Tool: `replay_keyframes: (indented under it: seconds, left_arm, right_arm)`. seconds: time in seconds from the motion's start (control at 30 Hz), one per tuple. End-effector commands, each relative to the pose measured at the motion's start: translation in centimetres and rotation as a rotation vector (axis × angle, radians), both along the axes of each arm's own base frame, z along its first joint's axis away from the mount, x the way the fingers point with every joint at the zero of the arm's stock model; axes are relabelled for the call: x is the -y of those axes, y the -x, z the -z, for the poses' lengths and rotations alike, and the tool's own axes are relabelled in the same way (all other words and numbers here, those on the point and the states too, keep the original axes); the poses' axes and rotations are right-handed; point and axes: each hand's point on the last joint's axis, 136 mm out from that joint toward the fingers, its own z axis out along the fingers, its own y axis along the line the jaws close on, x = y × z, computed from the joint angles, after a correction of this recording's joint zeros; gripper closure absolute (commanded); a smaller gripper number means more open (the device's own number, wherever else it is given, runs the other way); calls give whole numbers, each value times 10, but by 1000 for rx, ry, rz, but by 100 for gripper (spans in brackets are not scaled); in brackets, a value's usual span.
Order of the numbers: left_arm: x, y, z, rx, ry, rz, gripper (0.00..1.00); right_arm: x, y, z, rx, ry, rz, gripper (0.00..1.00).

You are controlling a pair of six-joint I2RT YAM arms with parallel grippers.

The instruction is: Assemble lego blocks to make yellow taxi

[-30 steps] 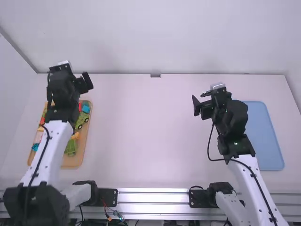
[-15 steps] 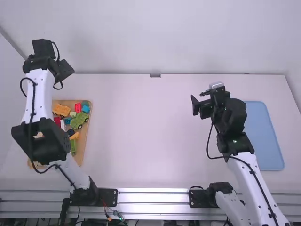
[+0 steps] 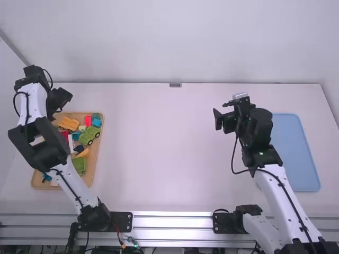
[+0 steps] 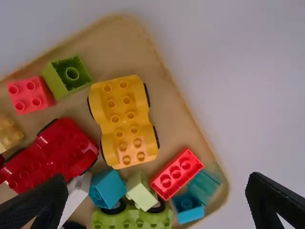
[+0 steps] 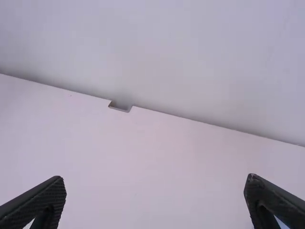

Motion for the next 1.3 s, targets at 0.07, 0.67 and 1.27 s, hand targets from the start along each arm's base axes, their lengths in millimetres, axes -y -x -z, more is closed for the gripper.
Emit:
replay_keyframes:
  seconds: [0.07,0.67,1.27]
  left_arm:
    - [10,0,34,-26,52,6,1]
    - [7,16,95,-47,39,-73,1]
    - [8,23,110,-89,47,-98,10]
  right_arm:
    - [-3,-5,-17,17,-63,10,1]
    - [-19,-1,-17,14,-72,-28,1]
    - [-33,4,-16,24,-28,-81,2]
